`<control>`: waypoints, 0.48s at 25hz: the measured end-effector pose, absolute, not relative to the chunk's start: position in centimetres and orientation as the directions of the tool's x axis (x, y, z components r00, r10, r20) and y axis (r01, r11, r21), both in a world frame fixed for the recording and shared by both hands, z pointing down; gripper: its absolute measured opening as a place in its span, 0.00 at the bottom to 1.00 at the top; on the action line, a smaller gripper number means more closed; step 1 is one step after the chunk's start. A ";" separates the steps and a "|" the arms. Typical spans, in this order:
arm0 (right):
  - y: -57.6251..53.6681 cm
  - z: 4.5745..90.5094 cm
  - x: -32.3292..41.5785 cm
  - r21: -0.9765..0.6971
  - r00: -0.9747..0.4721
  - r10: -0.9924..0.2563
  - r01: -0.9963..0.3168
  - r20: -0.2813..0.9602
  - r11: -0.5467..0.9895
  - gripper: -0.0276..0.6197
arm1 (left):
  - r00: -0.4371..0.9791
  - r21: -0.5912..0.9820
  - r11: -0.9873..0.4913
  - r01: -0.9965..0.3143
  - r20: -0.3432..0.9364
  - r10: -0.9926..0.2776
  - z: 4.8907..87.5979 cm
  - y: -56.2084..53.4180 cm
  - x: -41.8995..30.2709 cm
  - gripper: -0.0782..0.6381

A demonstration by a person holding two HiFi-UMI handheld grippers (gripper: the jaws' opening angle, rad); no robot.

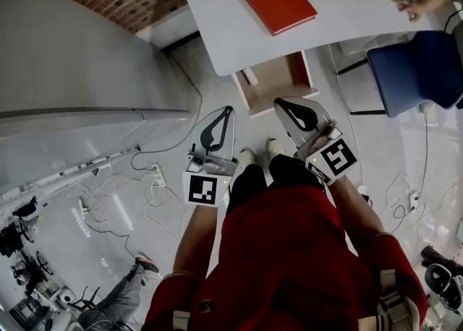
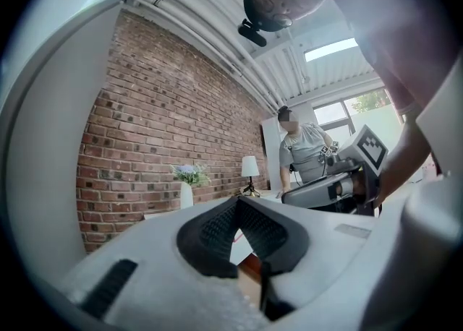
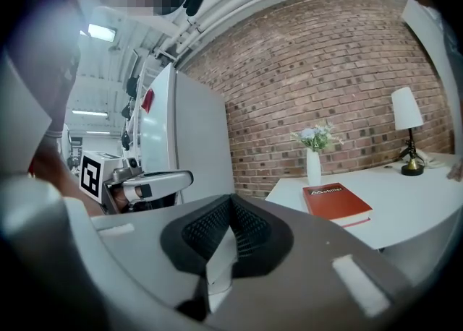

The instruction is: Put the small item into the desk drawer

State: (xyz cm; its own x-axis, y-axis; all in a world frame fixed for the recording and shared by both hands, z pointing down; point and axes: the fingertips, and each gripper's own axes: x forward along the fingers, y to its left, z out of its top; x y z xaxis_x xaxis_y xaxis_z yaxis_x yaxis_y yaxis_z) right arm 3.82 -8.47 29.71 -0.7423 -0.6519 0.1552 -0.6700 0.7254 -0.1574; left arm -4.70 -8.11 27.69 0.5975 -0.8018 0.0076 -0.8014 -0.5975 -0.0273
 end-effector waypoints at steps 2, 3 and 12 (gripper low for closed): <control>-8.1 28.9 4.1 -0.147 -0.740 -0.658 -0.673 0.138 0.725 0.06 | 0.600 -0.026 -0.600 -0.800 -0.004 -0.800 27.0 -7.8 -4.5 0.12; -7.9 28.6 4.3 -0.144 -0.739 -0.661 -0.674 0.131 0.725 0.06 | 0.602 -0.027 -0.602 -0.798 -0.008 -0.798 26.7 -7.6 -4.4 0.12; -6.5 27.2 4.6 -0.146 -0.726 -0.680 -0.688 0.106 0.711 0.06 | 0.637 -0.046 -0.636 -0.771 -0.030 -0.770 24.7 -6.4 -3.1 0.12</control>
State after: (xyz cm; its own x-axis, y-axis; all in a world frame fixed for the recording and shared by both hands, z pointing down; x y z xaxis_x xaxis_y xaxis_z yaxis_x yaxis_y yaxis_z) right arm 4.65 -6.47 27.16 -0.7255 -0.6800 0.1061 -0.6878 0.7111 -0.1456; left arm -3.14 -6.42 24.71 0.6369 -0.7703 -0.0301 -0.7707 -0.6355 -0.0456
